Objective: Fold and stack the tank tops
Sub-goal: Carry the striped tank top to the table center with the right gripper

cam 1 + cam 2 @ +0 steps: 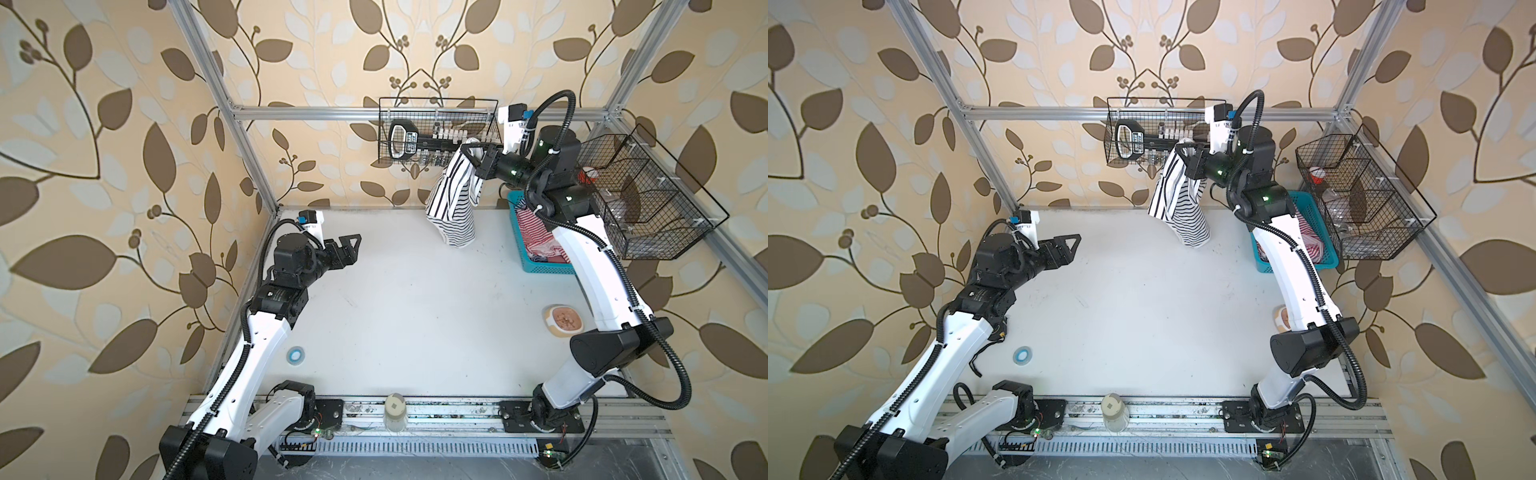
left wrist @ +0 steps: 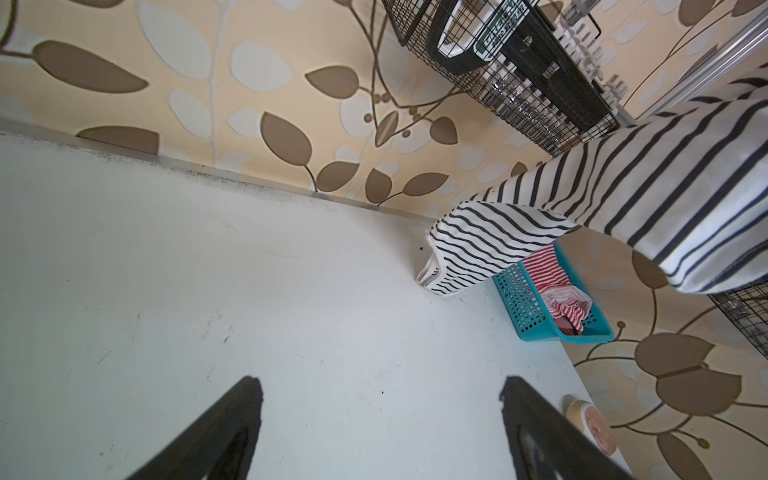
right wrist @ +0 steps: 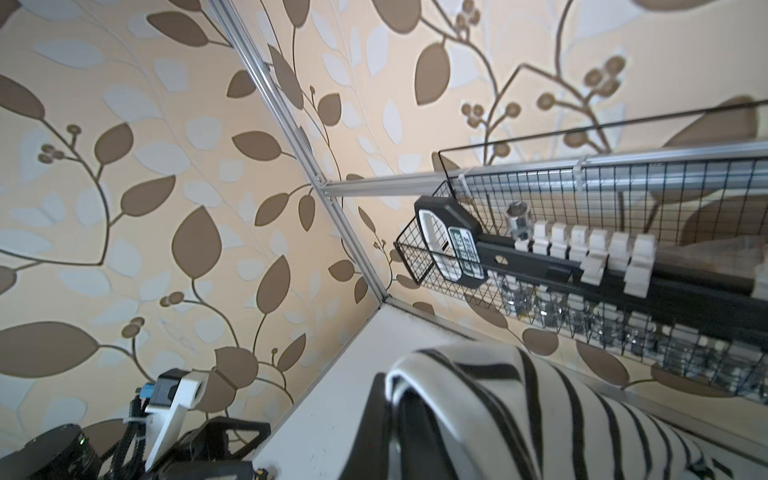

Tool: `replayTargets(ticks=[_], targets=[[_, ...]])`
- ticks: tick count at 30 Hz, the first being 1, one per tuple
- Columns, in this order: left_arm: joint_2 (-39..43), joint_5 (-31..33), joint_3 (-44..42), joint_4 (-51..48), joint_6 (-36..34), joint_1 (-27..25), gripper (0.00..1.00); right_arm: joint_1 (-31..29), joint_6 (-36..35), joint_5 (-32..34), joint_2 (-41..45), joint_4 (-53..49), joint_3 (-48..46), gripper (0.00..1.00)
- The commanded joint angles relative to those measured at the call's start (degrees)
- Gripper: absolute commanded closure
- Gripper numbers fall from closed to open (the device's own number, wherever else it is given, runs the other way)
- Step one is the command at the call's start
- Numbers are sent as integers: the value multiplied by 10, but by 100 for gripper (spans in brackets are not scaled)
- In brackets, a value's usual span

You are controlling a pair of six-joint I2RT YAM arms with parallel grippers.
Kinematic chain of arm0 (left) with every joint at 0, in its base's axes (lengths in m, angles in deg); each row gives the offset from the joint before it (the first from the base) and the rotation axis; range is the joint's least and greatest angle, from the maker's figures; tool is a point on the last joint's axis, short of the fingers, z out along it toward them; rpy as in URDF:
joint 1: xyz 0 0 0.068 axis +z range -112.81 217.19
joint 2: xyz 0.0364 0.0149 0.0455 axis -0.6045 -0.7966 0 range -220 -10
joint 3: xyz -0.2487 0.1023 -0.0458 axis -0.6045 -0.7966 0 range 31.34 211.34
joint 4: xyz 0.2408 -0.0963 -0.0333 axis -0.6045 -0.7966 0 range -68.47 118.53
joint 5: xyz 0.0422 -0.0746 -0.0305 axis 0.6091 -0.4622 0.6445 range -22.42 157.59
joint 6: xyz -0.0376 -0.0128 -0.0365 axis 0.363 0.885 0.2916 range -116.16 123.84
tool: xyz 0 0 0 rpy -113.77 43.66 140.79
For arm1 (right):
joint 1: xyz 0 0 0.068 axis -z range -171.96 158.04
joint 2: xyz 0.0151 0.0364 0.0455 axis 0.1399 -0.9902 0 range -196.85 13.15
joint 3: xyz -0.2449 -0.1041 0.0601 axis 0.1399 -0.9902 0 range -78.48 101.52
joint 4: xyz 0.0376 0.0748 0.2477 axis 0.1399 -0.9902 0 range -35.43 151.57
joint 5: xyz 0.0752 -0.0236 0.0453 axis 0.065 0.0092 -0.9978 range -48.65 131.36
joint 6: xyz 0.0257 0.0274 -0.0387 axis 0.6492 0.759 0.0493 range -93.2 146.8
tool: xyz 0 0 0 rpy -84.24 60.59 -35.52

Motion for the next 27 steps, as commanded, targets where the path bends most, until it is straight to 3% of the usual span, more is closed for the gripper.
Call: replayTargets(ticks=[1,7,13,17,21,27], targets=[[17,9,19,8,5,-5,8,-24,-30,29,45,-16,-78,100],[25,7,19,-1,6,-5,8,-39,-65,97,93,-57,-188,100],[42,12,17,-8,3,-5,8,-32,-154,206,77,-172,-103,100],[54,19,15,-13,0,-5,8,-54,-207,188,19,-250,-9,100],[72,30,16,-24,-5,-5,8,-122,-262,169,-84,-345,89,100],[111,68,20,-66,-24,-5,8,-226,-291,149,-232,-423,108,97]])
